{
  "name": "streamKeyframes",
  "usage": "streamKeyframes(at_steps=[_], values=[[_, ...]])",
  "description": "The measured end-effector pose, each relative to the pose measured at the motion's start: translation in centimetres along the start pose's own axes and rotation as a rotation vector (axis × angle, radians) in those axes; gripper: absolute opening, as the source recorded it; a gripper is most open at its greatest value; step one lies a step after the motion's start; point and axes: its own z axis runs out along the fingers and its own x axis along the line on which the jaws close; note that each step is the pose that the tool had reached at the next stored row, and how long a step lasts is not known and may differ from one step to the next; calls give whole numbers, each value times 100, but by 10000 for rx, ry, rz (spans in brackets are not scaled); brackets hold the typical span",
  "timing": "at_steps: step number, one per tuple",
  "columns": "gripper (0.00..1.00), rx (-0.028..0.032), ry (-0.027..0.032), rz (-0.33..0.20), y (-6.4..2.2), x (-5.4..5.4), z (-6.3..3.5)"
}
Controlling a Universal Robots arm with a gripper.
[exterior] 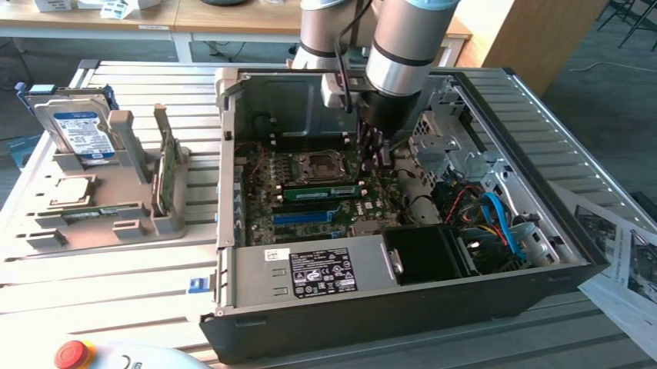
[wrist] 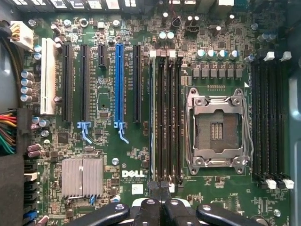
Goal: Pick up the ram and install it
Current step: 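Press down the ram until it locks into place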
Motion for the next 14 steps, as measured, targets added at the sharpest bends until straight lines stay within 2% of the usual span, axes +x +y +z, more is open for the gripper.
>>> streamKeyframes(at_steps=[10, 14], values=[[11, 0, 0, 0, -3, 3, 126], [11, 0, 1, 0, -3, 3, 130]])
